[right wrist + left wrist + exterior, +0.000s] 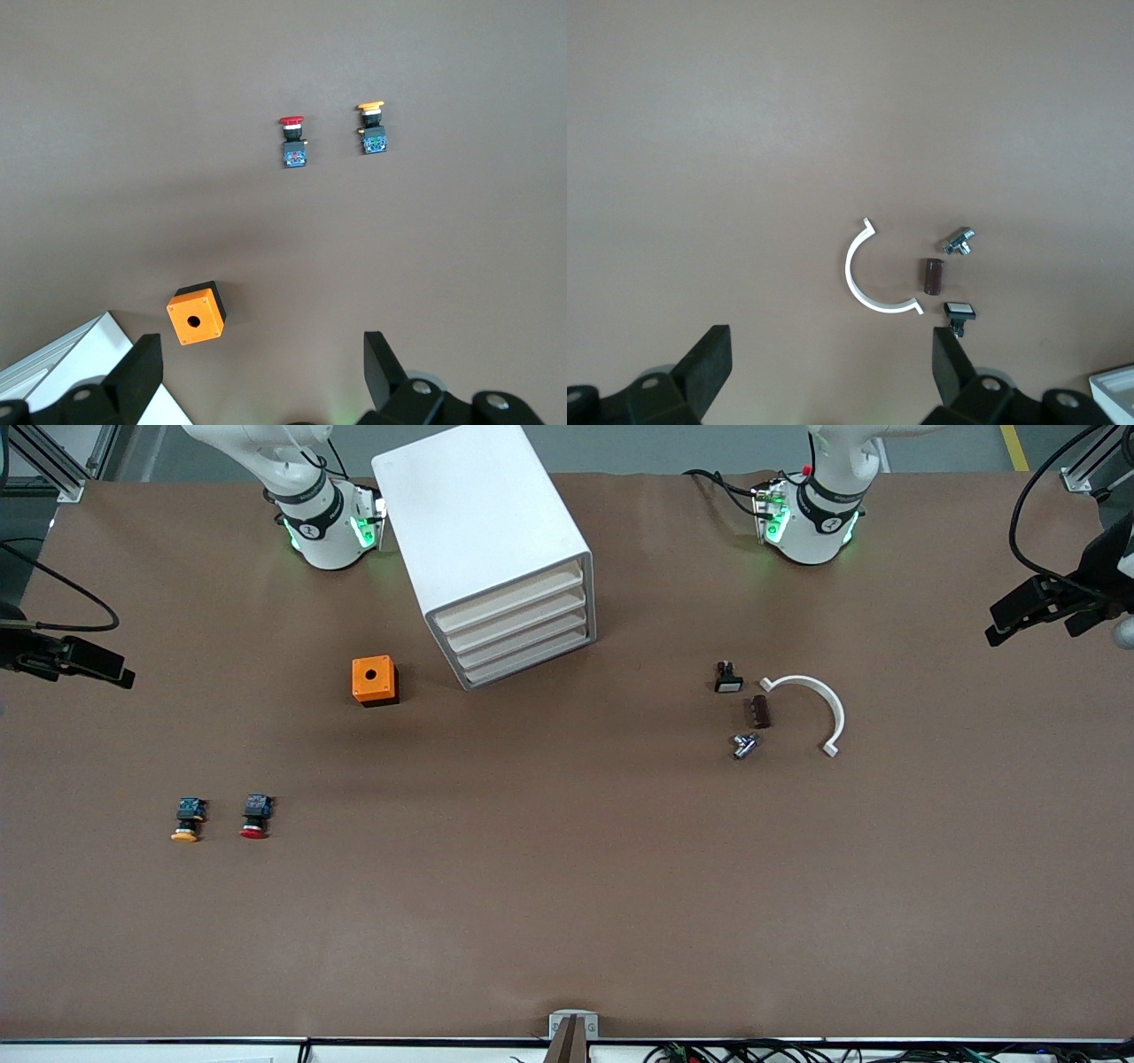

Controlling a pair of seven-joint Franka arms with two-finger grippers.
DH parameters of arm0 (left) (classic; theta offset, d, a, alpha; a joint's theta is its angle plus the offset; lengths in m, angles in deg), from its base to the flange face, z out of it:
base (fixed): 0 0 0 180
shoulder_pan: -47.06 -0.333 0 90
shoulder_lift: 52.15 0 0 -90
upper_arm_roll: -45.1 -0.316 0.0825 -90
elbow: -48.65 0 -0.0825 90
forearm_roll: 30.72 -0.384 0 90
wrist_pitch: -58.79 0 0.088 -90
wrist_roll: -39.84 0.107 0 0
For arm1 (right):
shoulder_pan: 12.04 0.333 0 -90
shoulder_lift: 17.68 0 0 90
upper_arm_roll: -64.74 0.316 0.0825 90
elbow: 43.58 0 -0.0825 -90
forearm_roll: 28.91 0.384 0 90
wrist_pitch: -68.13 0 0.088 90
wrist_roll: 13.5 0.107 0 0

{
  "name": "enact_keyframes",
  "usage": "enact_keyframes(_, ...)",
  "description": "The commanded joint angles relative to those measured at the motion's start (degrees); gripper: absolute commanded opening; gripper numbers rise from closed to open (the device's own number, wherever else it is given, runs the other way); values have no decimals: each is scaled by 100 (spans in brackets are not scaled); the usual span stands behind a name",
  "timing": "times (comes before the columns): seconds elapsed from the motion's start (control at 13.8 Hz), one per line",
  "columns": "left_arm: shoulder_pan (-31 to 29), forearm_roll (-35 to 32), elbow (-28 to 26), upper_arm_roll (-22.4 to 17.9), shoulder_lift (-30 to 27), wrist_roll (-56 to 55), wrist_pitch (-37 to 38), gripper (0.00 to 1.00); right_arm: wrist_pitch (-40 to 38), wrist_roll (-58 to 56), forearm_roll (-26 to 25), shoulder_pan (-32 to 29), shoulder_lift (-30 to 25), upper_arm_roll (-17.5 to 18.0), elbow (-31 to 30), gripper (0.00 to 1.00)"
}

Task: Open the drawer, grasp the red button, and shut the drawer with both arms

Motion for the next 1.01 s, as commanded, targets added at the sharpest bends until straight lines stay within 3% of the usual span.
enact_keyframes(0.0, 135, 82, -90, -125, -127, 49, 64, 100, -105, 21, 32, -59, 91, 47, 265, 100)
enact_keyframes(0.43, 179, 82, 269, -98, 153, 93, 81, 100, -87, 21, -3, -59, 91, 47, 309, 100)
enact_keyframes(0.94, 249, 29, 244, 174, 189, 119, 20, 100, -61, 30, -12, -67, 108, 38, 309, 100)
